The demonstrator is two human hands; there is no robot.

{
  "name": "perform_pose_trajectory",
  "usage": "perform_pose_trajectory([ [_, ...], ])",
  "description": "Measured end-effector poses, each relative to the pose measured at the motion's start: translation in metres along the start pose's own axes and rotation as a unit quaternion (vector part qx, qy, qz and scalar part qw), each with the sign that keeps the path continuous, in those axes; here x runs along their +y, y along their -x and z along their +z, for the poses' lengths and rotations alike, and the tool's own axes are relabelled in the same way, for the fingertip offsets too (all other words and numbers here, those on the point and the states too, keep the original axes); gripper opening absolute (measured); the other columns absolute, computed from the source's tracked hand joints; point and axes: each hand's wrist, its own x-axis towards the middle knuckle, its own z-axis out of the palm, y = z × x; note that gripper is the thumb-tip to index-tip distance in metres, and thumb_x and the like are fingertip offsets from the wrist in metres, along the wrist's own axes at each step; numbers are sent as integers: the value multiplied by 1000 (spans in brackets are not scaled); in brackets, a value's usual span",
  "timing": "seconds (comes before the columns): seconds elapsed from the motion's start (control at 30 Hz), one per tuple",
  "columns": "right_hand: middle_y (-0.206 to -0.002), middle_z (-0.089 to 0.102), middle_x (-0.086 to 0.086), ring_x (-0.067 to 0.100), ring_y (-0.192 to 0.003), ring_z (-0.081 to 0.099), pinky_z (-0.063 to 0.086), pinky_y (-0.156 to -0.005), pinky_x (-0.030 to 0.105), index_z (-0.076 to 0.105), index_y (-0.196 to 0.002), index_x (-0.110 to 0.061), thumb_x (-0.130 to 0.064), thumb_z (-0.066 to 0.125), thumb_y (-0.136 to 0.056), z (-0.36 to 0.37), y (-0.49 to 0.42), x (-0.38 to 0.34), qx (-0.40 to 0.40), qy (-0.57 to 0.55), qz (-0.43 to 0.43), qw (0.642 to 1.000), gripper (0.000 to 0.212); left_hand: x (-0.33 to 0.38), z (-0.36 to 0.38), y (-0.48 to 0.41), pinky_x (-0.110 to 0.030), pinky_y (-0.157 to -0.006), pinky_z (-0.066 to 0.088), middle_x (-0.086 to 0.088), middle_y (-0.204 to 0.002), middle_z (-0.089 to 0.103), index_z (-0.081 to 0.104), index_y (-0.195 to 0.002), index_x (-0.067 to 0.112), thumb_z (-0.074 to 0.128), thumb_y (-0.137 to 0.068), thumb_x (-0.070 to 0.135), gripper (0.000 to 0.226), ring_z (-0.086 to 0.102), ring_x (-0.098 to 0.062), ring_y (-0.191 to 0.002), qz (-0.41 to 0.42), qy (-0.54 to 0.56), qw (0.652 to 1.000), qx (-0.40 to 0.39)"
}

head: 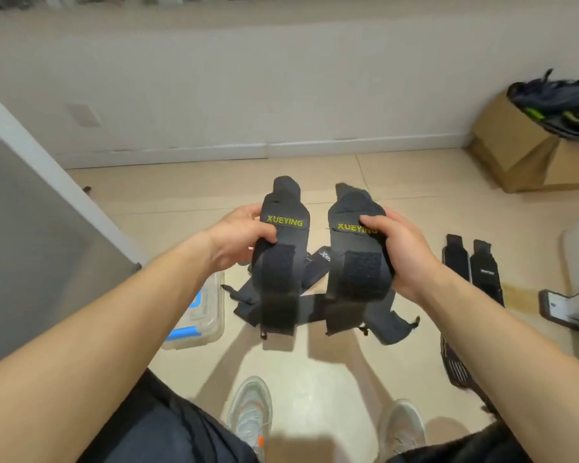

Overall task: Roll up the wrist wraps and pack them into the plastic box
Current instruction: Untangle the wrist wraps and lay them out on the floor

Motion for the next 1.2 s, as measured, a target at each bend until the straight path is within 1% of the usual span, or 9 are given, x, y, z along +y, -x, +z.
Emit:
perform_pose_trajectory([
  [0.13,-91,77,0,15,-82,75,61,-72,31,66,-115,-13,-19,56,-104,-4,25,-20,-19,38,-50,998,16,7,34,19,-24,-49,52,-6,-94,70,58,-126,15,50,-89,-18,50,70,-12,-71,57,31,998,13],
  [0.23,-101,77,8,21,-89,74,59,-78,37,68,-115,-9,-14,57,-102,-9,33,-19,-34,46,-42,998,18,7,49,22,-29,-58,56,-5,-95,71,59,-127,16,51,-87,-18,54,70,-19,-83,79,56,995,29],
  [0.37,-106,76,11,25,-93,73,55,-76,43,69,-114,-7,-14,60,-100,-11,31,-5,-47,88,-48,994,18,6,69,20,-32,-66,53,-6,-97,72,62,-124,15,48,-87,-14,50,68,-21,-80,73,85,994,2],
  [0.53,-92,78,9,20,-75,72,57,-59,34,65,-107,-13,-7,65,-97,-10,19,3,-6,98,-76,992,11,5,89,9,-36,-75,55,-4,-104,76,69,-119,22,54,-99,15,26,72,-20,-90,71,116,991,-7],
  [0.63,-96,77,17,26,-78,70,56,-68,48,63,-107,-13,-8,65,-98,-15,12,1,5,98,-80,992,11,5,94,2,-44,-82,58,-6,-113,76,67,-120,18,46,-108,36,30,74,-24,-102,83,108,991,19],
  [0.83,-85,70,6,15,-69,67,57,-56,33,64,-104,-9,-16,58,-103,-17,2,0,12,114,-90,989,9,10,95,-8,-36,-75,59,-12,-104,76,71,-111,5,50,-105,21,27,71,-25,-91,92,133,986,38],
  [0.93,-91,65,4,12,-75,66,56,-56,30,69,-97,-15,-16,61,-102,-21,-2,0,23,135,-107,985,10,11,96,-10,-37,-77,60,-11,-110,77,72,-113,10,50,-105,19,25,73,-25,-94,102,124,987,25],
  [1.07,-84,66,-7,8,-76,65,55,-56,27,73,-97,-16,-15,65,-99,-26,-5,-2,39,137,-114,983,9,14,98,-9,-26,-62,58,-4,-105,77,72,-116,17,49,-105,14,26,73,-19,-84,96,136,986,3],
  [1.2,-90,69,1,9,-77,68,58,-61,29,74,-100,-14,-14,66,-98,-27,-6,-2,49,120,-113,985,9,14,99,-8,-35,-85,59,-8,-115,76,73,-119,19,49,-103,17,29,74,-25,-98,83,145,986,-12],
])
